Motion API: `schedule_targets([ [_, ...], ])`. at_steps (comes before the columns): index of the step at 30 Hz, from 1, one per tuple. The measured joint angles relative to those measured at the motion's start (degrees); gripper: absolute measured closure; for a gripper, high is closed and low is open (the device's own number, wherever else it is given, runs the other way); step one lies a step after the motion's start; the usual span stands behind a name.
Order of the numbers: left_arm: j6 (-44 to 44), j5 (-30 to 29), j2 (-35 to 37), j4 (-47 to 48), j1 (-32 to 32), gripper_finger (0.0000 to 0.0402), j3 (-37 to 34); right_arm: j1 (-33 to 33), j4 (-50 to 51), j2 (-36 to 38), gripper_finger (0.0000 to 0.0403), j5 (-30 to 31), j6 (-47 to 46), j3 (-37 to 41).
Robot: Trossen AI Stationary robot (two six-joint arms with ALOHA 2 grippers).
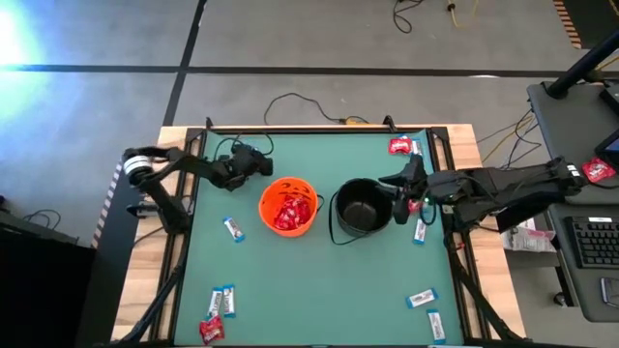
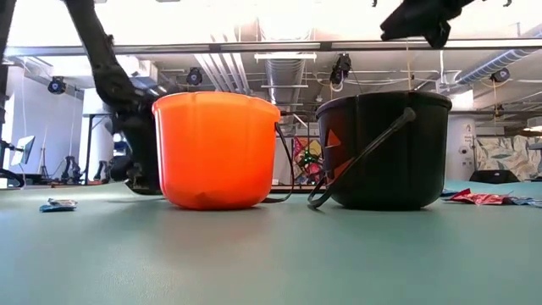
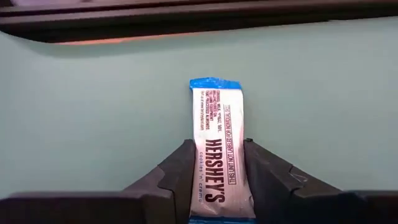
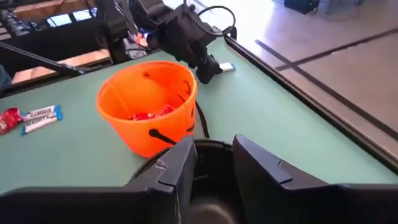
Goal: Sort candy by brand, put in halloween buckets
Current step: Put the white chocolate into the black bucket
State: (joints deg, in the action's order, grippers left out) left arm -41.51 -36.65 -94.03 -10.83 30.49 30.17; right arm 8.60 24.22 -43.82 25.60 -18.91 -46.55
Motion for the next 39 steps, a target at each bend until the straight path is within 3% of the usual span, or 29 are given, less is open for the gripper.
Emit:
schedule_targets([
  [5,0.71,4.03,9.08,5.44,0.04,0.0298,1.34,0.0,-0.61,-0.67,0.0304,-0.48,0.98,-1.25],
  [10,8.02,14.22,17.62,7.0,-0.01,0.0299,3.42,0.0,-1.01,-2.6,0.0292,-0.58,2.47,-1.78],
  [16,15.21,35.12,25.34,11.75,0.03,0.0299,7.96,0.0,-6.03,-7.48,0.0249,-1.48,12.32,-1.81],
  [21,21.33,56.48,27.06,10.92,-1.66,0.0299,11.38,-0.21,-18.18,-15.62,0.0201,1.91,28.83,-1.81],
  [24,21.44,65.78,26.12,10.84,-2.03,0.0299,13.6,-0.67,-28.05,-21.15,0.0183,1.88,38.92,-1.81],
  [30,21.49,70.59,22.9,11.45,-3.2,0.0299,17.52,-2.79,-45.49,-31.86,0.0179,0.81,51.4,-3.11],
  [39,21.54,76.42,17.43,11.35,-4.59,0.03,20.7,-5.27,-41.24,-42.16,0.0184,-0.45,52.13,-13.63],
])
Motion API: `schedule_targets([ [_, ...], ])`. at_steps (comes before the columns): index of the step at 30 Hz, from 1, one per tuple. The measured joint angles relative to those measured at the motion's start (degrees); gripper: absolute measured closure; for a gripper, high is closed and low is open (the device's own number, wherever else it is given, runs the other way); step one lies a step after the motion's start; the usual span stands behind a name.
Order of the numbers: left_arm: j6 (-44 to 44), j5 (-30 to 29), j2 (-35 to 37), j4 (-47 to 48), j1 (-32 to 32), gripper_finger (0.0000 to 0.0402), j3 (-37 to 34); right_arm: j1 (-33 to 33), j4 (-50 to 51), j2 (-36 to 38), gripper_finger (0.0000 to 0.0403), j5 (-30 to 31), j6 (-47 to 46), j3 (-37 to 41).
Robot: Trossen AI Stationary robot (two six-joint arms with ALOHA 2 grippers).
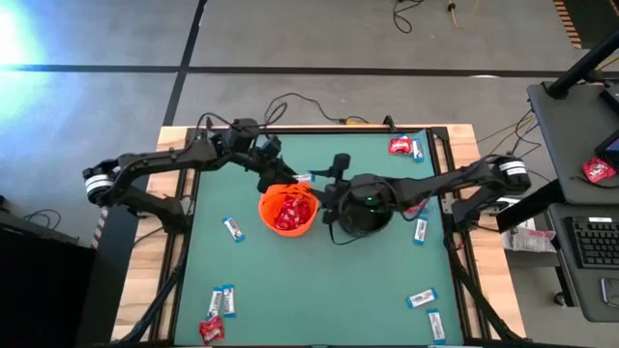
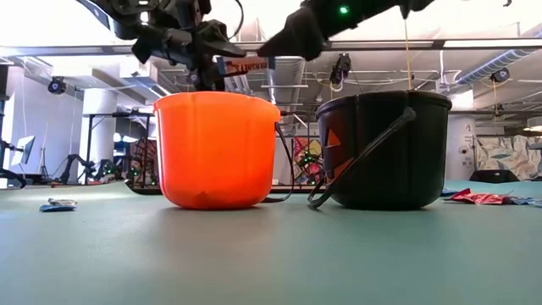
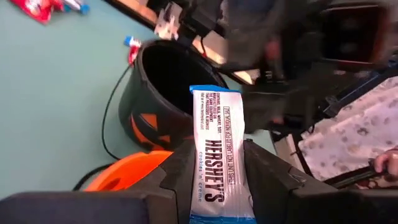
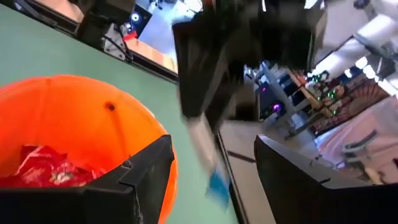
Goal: Sort candy by brand, put in halloween buckets
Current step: Put the white chocolate into the black bucket
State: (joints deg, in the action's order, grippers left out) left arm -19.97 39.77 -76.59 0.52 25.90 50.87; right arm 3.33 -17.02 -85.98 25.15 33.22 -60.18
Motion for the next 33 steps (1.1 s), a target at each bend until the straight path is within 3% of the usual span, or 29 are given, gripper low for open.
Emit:
schedule_targets([
  [11,0.0,-1.25,-0.84,-1.73,-4.56,0.03,0.0,-0.93,14.03,-5.89,0.0202,-3.73,-0.62,-9.41],
  [25,-0.9,-4.64,-0.77,-3.69,-5.28,0.0283,0.07,-1.27,15.59,-4.54,0.0365,-4.22,-3.94,-9.55],
  [29,0.47,-6.93,-0.5,0.36,-4.85,0.0252,1.44,-1.29,16.48,-3.75,0.0383,-4.49,-5.18,-9.76],
  [33,6.09,-11.18,1.26,13.12,-4.59,0.0215,7.26,-1.28,22.73,0.14,0.0377,-4.63,-9.92,-10.25],
])
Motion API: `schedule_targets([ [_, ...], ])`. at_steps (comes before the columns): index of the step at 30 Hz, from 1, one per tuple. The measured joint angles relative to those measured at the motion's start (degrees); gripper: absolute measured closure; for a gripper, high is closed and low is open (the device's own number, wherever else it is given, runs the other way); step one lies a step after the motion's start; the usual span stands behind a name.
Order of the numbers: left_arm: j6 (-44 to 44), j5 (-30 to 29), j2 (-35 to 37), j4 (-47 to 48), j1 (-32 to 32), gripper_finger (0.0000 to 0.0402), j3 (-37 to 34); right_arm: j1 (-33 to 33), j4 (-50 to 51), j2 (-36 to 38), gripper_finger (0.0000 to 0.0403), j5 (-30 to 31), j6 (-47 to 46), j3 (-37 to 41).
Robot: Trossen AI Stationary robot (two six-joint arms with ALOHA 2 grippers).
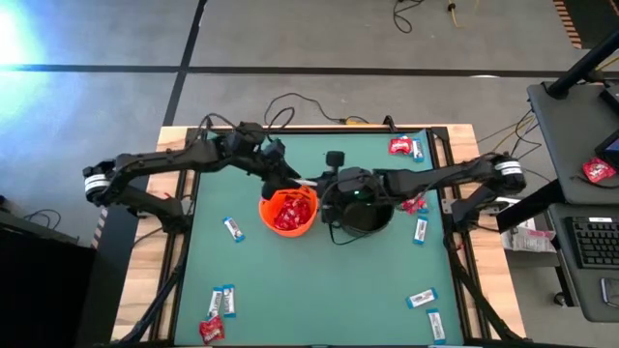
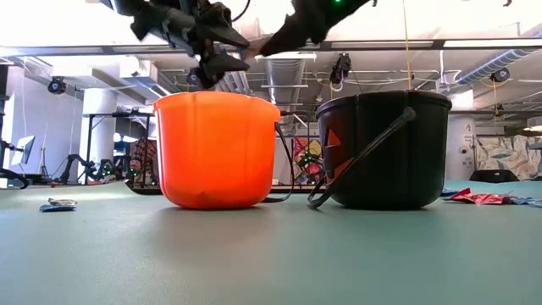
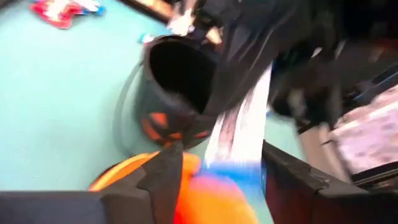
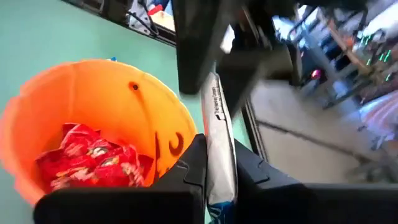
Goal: Sort candy by brand, put in halloween buckets
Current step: Put the white chocolate into the black bucket
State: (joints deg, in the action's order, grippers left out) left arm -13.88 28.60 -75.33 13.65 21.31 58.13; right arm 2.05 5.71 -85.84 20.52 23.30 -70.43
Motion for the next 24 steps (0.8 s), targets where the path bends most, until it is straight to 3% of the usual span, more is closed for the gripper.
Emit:
schedule_targets([
  [3,5.54,-2.87,1.6,13.95,-0.19,0.0189,6.07,0.08,12.32,4.83,0.0376,-0.93,-7.1,-0.79],
  [7,10.73,-5.09,3.11,31.91,-0.95,0.0169,14.08,-0.28,34.09,11.44,0.0376,-7.28,-22.59,-0.82],
  [11,12.73,-12.67,4.14,40.93,-1.45,0.0166,18.87,-0.61,49.57,15.5,0.0376,-8.69,-35.93,0.74],
  [15,12.95,-19.28,5.36,40.44,-1.43,0.0166,22.03,-0.62,47.72,16.6,0.0375,-9.65,-43.06,3.99],
  [20,11.81,-20.17,5.49,40.55,-1.8,0.0166,27.14,-1.79,42.23,13.52,0.0375,-16.22,-48.11,9.59],
  [24,11.47,-20.19,5.55,44.81,-2.52,0.0166,31.43,-3.22,41.81,9.23,0.0375,-17.14,-56.5,10.93],
])
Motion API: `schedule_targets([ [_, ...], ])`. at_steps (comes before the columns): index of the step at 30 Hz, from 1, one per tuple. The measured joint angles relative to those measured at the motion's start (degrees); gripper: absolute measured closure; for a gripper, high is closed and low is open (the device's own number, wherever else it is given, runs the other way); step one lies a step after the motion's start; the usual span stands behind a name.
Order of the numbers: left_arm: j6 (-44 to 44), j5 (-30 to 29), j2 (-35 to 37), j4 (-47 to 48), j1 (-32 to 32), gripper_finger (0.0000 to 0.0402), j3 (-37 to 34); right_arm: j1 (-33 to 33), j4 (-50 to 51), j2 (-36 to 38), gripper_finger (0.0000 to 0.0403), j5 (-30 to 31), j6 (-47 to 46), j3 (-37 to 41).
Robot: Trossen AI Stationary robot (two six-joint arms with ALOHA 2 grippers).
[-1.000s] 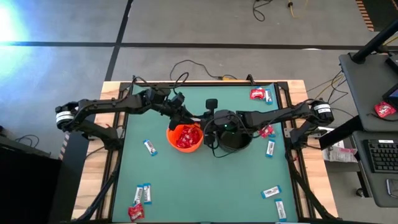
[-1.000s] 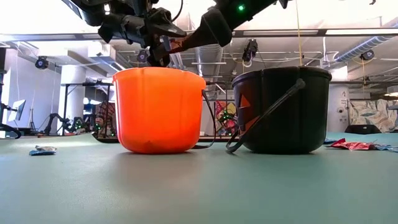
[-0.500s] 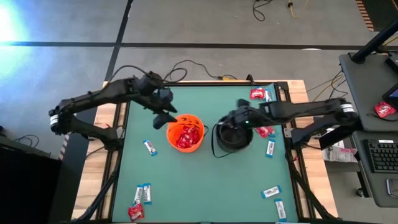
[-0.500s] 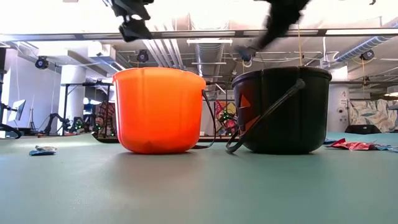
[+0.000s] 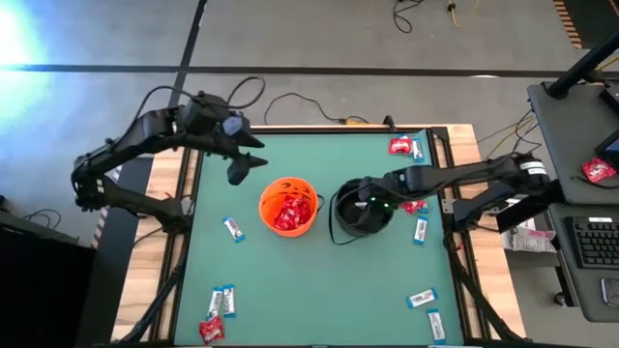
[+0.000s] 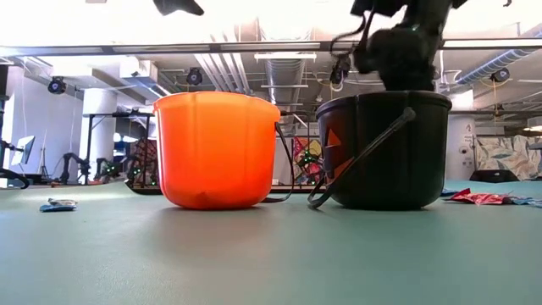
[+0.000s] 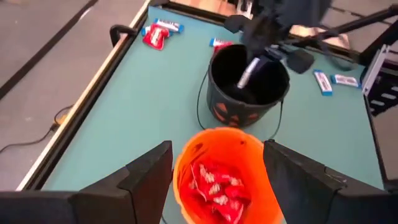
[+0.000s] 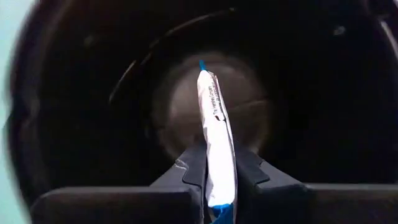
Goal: Sort candy by brand, put in halloween buckets
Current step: Put the white chocolate into the black bucket
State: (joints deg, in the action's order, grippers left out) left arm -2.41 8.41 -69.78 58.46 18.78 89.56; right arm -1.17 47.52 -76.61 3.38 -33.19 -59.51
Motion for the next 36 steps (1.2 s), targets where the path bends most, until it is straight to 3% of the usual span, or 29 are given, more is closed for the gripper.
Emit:
schedule_targets([
  [10,-0.33,-5.87,3.78,4.46,-0.11,0.0166,3.15,-1.9,0.59,-9.4,0.0374,-5.84,-5.52,-4.65],
  [24,-3.54,-6.39,6.98,4.84,-0.15,0.0166,2.55,-2.49,5.56,-13.93,0.0372,-6.8,-4.15,-5.99],
  [28,-3.03,-6.39,7.06,4.98,-0.15,0.0166,2.55,-2.49,5.63,-13.35,0.0346,-6.82,-3.79,-5.84],
  [36,-2.48,-6.39,6.88,5.03,-0.24,0.0166,2.53,-2.51,6.95,-8.82,0.0255,-8.24,-3.4,-5.55],
])
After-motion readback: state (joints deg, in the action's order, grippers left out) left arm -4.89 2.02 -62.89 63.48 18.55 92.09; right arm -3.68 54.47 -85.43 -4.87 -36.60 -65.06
